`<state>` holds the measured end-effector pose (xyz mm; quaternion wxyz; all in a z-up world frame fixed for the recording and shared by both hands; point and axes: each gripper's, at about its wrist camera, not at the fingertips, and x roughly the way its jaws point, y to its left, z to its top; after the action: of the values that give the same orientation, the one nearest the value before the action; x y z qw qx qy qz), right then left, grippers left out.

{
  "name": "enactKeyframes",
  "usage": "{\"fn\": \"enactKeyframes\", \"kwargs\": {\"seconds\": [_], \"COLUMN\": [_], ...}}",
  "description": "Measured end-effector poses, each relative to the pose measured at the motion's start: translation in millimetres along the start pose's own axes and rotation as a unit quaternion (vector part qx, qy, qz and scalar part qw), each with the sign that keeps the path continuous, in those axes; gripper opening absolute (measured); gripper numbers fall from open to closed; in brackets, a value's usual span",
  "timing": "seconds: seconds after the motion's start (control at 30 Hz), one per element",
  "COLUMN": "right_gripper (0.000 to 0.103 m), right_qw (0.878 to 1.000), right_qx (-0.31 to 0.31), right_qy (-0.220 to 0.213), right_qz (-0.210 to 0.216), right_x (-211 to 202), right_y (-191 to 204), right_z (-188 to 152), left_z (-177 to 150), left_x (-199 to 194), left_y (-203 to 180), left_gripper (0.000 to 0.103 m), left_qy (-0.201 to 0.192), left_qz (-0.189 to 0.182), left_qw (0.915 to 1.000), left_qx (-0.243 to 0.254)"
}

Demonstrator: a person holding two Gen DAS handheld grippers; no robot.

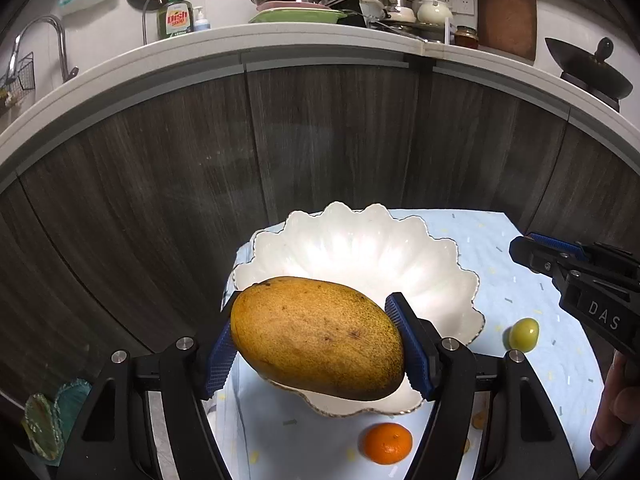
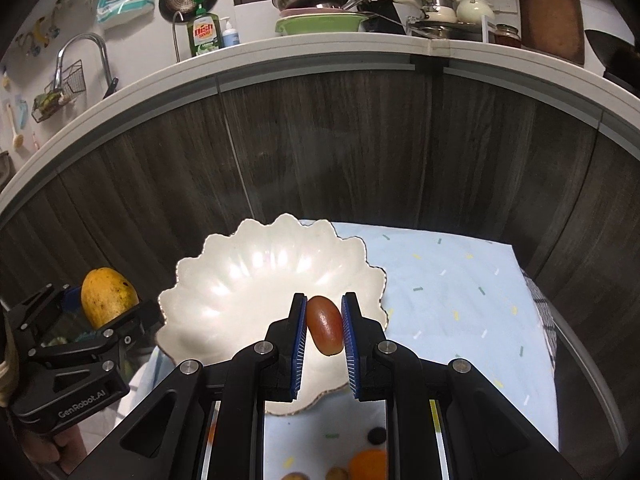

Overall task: Organize fruits
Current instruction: 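Lower and open the left tool in the bowl while the right tool releases the date there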

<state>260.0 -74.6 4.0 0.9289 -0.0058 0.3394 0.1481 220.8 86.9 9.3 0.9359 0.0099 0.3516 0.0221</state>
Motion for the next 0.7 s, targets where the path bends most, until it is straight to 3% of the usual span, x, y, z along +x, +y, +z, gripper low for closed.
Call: {"fn": "enactKeyframes", "kwargs": {"seconds": [0.7], "right_gripper": [0.019], "right_qw": [0.999], "right_qx": [0.006], "right_qy": [0.054], "right_qz": [0.001], "right_x": [54.2], "right_y": [-2.9], "right_z": [-6.0], "left_z": [-2.6], "left_x": [47.7], "left_y": [4.1], "left_gripper": [0.069], "left_qy": [0.04], "left_qz": [-0.004], "left_qw": [0.9992], "left_qx": [0.002]}}
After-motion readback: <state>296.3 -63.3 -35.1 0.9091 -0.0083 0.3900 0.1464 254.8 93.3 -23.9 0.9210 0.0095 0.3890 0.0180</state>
